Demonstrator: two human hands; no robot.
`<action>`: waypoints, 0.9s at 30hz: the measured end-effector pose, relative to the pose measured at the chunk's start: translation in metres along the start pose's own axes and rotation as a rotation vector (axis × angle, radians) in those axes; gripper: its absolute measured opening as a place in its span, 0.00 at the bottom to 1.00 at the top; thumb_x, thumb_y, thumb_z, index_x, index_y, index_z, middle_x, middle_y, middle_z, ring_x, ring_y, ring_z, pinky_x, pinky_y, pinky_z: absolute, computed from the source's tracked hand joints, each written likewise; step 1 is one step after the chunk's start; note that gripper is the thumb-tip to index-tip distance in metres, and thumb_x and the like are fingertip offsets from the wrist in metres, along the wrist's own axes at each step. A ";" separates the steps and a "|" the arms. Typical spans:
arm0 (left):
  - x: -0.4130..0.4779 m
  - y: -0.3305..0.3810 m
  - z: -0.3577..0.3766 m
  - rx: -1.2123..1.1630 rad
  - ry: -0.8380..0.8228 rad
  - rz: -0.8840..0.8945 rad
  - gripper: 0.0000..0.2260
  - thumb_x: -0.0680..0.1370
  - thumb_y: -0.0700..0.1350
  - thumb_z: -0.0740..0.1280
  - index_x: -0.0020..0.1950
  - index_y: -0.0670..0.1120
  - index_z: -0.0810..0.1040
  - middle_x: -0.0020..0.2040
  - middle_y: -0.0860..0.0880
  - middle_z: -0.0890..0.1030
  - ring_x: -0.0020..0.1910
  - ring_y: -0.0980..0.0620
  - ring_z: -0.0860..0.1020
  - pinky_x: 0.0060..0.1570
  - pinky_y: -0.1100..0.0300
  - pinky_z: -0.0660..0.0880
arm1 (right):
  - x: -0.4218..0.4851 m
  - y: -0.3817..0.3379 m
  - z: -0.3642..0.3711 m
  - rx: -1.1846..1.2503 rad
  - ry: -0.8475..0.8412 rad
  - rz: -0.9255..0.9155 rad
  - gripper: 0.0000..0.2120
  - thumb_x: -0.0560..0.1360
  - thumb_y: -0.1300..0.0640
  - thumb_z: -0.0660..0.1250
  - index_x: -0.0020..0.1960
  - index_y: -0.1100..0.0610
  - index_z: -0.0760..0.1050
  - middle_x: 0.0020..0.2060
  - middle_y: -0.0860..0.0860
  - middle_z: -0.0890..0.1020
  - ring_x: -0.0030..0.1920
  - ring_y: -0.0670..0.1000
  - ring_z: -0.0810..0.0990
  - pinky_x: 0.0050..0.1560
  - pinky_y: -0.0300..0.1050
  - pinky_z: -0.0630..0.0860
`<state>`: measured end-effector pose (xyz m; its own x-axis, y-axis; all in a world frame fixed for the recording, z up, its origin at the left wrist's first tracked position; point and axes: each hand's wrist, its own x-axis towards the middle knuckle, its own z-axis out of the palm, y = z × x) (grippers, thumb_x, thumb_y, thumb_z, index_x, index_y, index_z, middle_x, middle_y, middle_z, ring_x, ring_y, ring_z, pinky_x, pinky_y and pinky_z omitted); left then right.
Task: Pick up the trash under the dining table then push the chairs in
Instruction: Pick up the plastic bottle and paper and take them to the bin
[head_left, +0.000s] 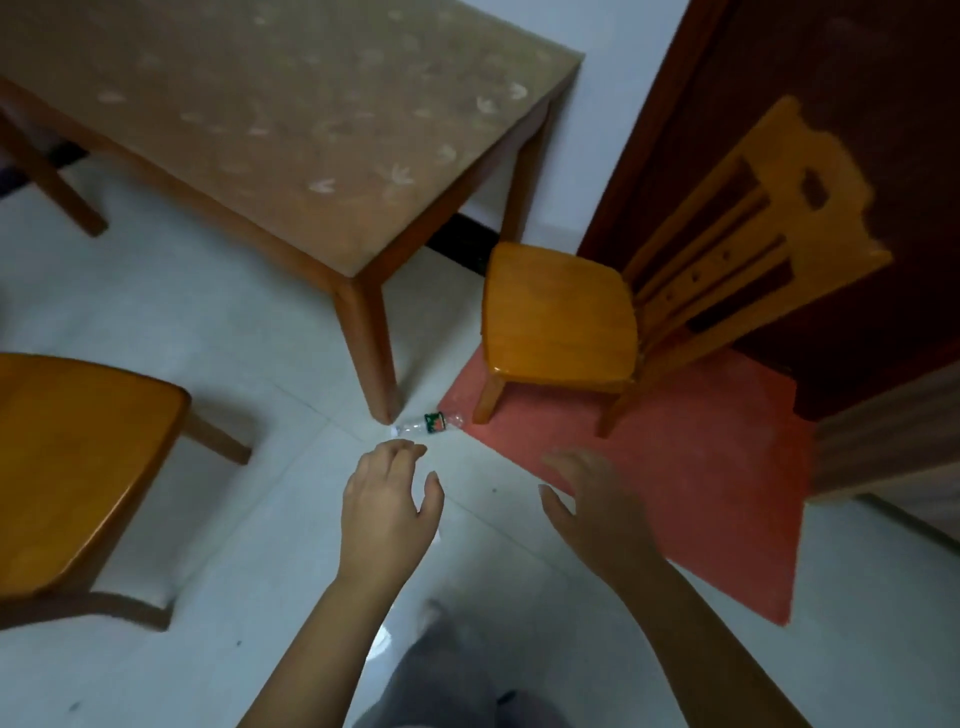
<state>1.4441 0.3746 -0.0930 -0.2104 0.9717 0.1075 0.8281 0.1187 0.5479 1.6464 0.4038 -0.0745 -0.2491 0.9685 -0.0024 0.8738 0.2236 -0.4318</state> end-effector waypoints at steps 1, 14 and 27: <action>0.005 0.000 0.004 0.005 0.016 -0.023 0.11 0.71 0.43 0.66 0.51 0.40 0.80 0.49 0.42 0.81 0.47 0.41 0.79 0.47 0.49 0.75 | 0.012 0.006 0.000 0.019 -0.010 -0.032 0.15 0.70 0.53 0.62 0.51 0.61 0.79 0.45 0.57 0.82 0.44 0.57 0.80 0.44 0.46 0.75; 0.015 0.010 0.101 0.080 0.269 -0.578 0.12 0.70 0.44 0.64 0.49 0.39 0.80 0.48 0.42 0.82 0.44 0.42 0.80 0.45 0.53 0.75 | 0.157 0.061 0.059 0.009 -0.450 -0.559 0.17 0.76 0.55 0.63 0.64 0.56 0.72 0.61 0.51 0.76 0.61 0.51 0.72 0.60 0.41 0.67; -0.013 -0.108 0.327 -0.017 0.374 -1.023 0.19 0.71 0.51 0.56 0.48 0.40 0.79 0.47 0.44 0.81 0.42 0.43 0.78 0.40 0.57 0.71 | 0.211 0.136 0.310 0.046 -0.678 -0.827 0.16 0.69 0.56 0.63 0.54 0.60 0.78 0.50 0.55 0.82 0.50 0.58 0.79 0.49 0.53 0.77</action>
<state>1.5271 0.4158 -0.4250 -0.9431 0.2902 -0.1623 0.1639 0.8305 0.5324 1.5830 0.6042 -0.4131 -0.9495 0.2516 -0.1876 0.3139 0.7651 -0.5622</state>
